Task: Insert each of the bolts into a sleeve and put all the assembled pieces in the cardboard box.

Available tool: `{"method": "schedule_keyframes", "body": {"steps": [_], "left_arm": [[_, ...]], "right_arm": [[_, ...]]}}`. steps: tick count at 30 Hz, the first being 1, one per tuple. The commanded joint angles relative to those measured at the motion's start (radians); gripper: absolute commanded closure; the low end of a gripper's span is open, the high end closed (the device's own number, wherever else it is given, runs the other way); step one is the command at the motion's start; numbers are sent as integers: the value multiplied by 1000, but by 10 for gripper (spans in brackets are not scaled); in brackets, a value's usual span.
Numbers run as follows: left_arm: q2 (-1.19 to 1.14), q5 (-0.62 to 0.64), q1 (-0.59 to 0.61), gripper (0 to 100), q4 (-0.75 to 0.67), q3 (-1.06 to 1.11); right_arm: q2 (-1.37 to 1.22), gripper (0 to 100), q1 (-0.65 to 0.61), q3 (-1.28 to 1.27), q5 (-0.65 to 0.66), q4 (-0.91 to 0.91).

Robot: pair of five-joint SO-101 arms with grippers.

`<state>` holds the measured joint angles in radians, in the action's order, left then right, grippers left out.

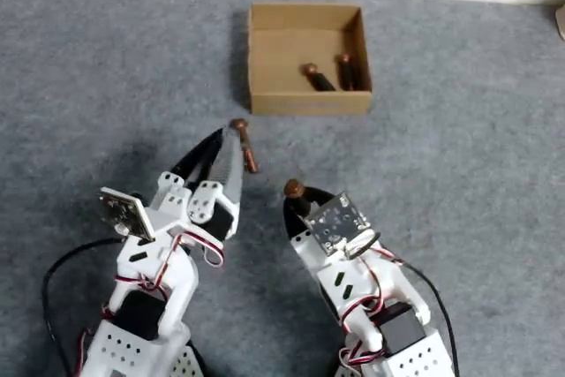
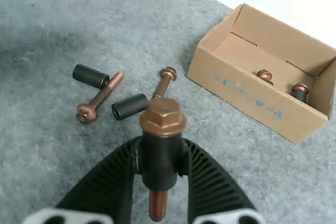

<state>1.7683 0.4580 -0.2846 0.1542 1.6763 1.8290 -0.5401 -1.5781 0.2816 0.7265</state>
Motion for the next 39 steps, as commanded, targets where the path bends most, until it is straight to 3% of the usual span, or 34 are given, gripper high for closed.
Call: {"method": "schedule_keyframes", "body": {"steps": [1, 9, 14, 20, 28, 39], "left_arm": [[7, 9, 22, 994, -25, 2], [5, 11, 91, 992, -23, 12], [5, 11, 99, 992, -25, 15], [5, 11, 99, 992, -21, 18], [5, 11, 99, 992, -20, 19], [5, 9, 96, 992, -18, 19]], "right_arm": [[7, 995, 19, 12, 15, -38], [-1, 995, 108, 22, 17, -39], [-111, 995, 148, 214, 87, -51], [-688, 995, 251, 654, 86, -56], [-1537, 995, 282, 1415, 92, -42], [-2540, 995, 372, 2520, 92, 280]]}}
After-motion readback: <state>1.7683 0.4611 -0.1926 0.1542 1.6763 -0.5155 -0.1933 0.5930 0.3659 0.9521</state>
